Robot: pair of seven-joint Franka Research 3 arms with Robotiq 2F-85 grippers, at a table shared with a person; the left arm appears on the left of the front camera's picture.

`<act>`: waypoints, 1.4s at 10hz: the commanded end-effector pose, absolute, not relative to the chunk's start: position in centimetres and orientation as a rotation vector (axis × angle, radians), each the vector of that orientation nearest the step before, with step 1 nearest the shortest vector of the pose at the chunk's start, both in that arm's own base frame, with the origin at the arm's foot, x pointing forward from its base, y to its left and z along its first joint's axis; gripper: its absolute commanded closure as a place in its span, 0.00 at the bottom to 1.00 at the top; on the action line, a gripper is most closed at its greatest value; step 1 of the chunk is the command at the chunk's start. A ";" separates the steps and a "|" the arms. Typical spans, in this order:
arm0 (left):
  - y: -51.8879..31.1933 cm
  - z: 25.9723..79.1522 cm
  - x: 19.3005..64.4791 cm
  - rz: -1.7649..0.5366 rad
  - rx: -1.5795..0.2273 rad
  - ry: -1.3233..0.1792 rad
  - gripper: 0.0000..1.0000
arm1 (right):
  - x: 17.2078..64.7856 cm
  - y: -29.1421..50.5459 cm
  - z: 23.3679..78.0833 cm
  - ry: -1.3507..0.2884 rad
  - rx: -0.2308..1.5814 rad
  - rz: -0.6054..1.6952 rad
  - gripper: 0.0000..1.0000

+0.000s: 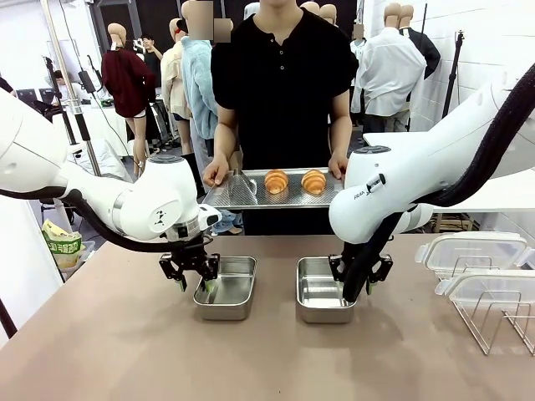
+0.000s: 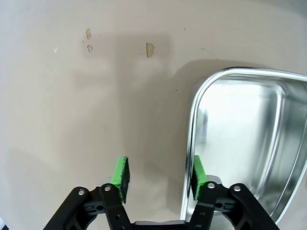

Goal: Place the bread in airtight containers.
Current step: Lift both Airtight Container.

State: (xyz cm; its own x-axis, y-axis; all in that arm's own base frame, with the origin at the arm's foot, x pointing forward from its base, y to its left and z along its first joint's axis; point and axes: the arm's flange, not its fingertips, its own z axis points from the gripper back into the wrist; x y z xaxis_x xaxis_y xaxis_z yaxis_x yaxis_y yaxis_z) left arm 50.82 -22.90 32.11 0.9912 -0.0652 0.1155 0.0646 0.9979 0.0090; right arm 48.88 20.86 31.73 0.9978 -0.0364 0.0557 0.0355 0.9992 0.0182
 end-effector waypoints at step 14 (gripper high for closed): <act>-22.2 37.6 48.4 0.032 -0.055 -0.121 1.00 | 46.5 20.6 36.0 -0.044 0.061 0.013 1.00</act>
State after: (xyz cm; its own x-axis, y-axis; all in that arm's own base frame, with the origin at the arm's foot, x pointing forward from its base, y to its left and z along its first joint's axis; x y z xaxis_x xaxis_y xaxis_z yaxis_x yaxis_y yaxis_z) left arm 49.77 -22.49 35.98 0.9939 0.0155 0.1090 -0.0117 0.9993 -0.0355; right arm 47.90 21.18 34.22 0.9983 0.0096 0.0568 -0.0120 0.9990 0.0427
